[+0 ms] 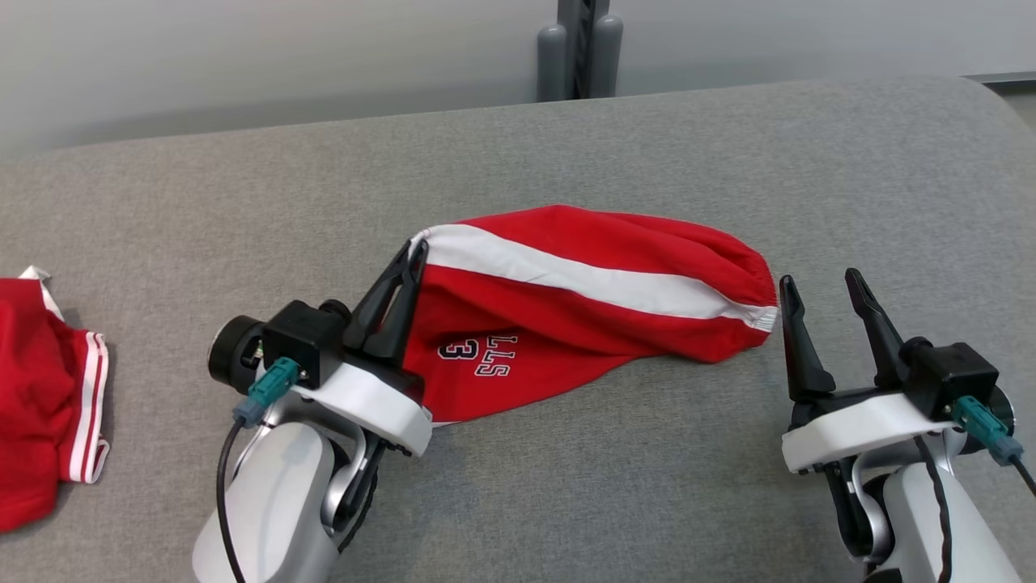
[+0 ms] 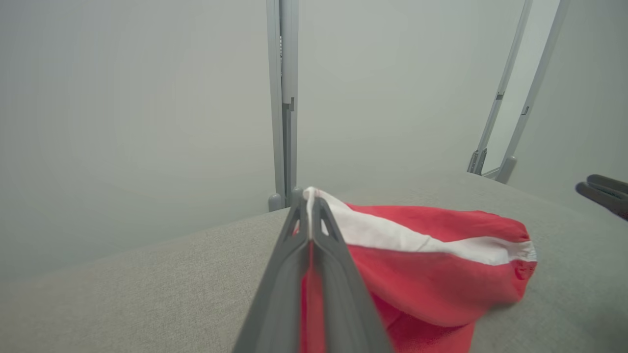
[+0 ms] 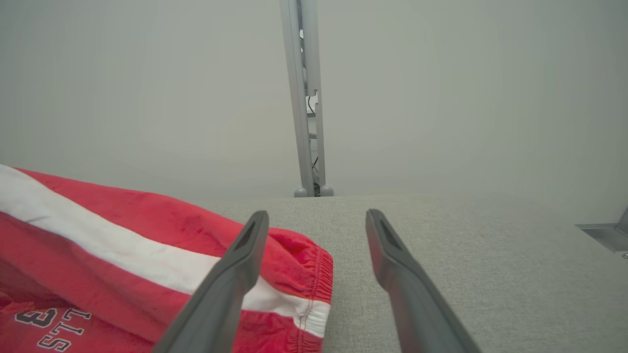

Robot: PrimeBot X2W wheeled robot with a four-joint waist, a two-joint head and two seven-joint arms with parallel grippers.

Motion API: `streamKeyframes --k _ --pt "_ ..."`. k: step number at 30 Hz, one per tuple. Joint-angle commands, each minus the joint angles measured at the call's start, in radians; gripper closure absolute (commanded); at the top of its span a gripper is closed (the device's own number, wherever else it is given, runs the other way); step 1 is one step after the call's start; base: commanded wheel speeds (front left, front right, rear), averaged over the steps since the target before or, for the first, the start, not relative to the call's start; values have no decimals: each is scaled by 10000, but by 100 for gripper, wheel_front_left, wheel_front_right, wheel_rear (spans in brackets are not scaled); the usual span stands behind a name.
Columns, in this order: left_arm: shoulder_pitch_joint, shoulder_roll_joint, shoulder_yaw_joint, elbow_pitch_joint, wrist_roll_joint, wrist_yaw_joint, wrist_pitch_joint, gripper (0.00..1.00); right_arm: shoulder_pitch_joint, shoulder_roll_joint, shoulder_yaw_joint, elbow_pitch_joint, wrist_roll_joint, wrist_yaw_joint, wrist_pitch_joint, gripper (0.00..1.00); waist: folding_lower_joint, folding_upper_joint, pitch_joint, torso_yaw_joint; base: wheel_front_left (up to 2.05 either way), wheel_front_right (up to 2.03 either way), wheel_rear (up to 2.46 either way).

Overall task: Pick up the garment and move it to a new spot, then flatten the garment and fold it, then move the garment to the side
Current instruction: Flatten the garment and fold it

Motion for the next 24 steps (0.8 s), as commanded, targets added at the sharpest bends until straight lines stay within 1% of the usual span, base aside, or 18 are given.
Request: streamKeyframes --k 1,9,13,20,24 --pt "151 47 -54 -175 73 67 47 100 -225 -65 -18 253 146 1 -9 0 0 0 81 135 0 0 0" --pt "542 24 -312 -758 32 153 216 100 -964 -336 -238 2113 766 1 542 0 0 0 327 616 0 0 0" --pt "477 -18 -422 -829 -5 141 264 100 -1219 -500 24 2788 1109 1 719 0 0 0 387 809 0 0 0" --pt "439 -45 -495 -821 -81 191 258 100 -1237 -656 562 3412 1840 1 819 0 0 0 354 955 0 0 0" --pt "534 -54 -507 -753 -118 247 231 100 -1054 -671 867 3486 2354 1 941 0 0 0 231 947 0 0 0"
